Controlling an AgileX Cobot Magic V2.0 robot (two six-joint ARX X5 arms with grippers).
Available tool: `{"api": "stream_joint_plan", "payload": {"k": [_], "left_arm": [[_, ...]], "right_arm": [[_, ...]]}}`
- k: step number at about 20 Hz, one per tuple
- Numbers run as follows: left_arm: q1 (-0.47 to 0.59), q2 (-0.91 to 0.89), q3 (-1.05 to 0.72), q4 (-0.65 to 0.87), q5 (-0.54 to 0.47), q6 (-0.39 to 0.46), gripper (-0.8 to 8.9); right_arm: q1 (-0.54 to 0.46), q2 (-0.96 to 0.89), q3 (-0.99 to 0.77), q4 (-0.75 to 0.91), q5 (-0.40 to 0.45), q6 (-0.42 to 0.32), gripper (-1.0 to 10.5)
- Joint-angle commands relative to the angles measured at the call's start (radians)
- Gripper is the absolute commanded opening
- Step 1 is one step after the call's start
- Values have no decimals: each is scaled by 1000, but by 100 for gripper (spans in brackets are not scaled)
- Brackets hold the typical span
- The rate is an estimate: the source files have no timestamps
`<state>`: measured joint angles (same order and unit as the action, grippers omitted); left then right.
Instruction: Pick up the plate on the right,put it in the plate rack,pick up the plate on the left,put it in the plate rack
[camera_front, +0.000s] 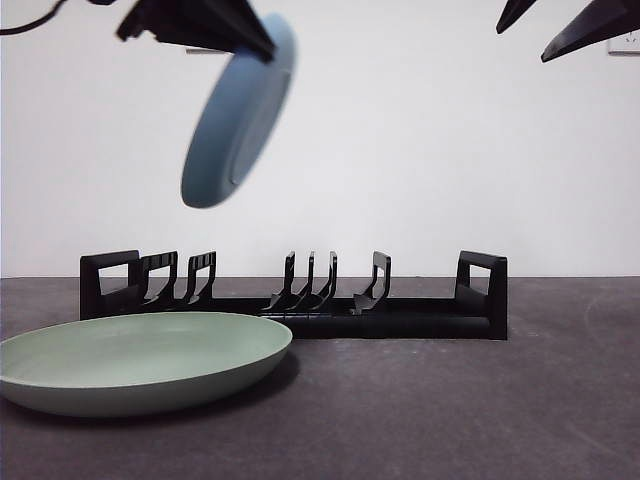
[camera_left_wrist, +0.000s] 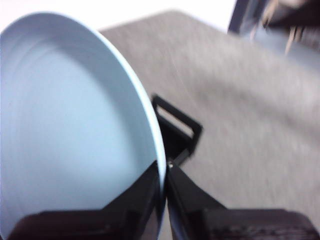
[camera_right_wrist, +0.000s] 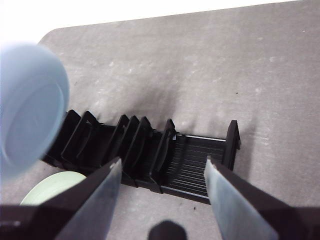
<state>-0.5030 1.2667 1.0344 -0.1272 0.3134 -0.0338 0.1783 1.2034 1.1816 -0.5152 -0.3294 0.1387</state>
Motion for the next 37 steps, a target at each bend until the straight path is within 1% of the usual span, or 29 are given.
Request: {"api": "stream_joint_plan", "payload": {"k": [1, 5, 6, 12, 16, 19, 22, 23, 28, 30, 32, 37], "left_arm": [[94, 0, 3, 82, 121, -101, -9], [219, 41, 3, 179, 289, -202, -9], [237, 59, 3, 188, 300, -211, -9], [300, 149, 3, 186, 297, -209, -9], [303, 204, 3, 187, 322, -207, -9], [302, 232, 3, 186, 325, -207, -9], [301, 233, 3, 187, 372, -210, -9], [299, 233, 3, 187, 373, -210, -9], [296, 234, 3, 176, 356, -203, -9], [296, 236, 3, 147, 293, -192, -9], [295, 236, 3, 121, 290, -174, -9], [285, 237, 3, 79, 289, -172, -8]], "right_arm": [[-1, 3, 2, 6, 3, 6, 279], [0, 6, 2, 8, 3, 6, 279], [-1, 6, 2, 8, 3, 6, 279], [-1, 7, 2, 8, 3, 6, 279], [-1, 8, 2, 10, 4, 6, 279], [-1, 8, 2, 10, 22, 2, 279], [-1, 8, 2, 10, 22, 2, 279], [-1, 8, 2, 10, 22, 2, 279], [-1, 8, 2, 13, 22, 2, 279], [-1, 8, 2, 14, 22, 2, 279], [-1, 8, 2, 14, 22, 2, 279], [-1, 9, 2, 24, 22, 2, 279]]}}
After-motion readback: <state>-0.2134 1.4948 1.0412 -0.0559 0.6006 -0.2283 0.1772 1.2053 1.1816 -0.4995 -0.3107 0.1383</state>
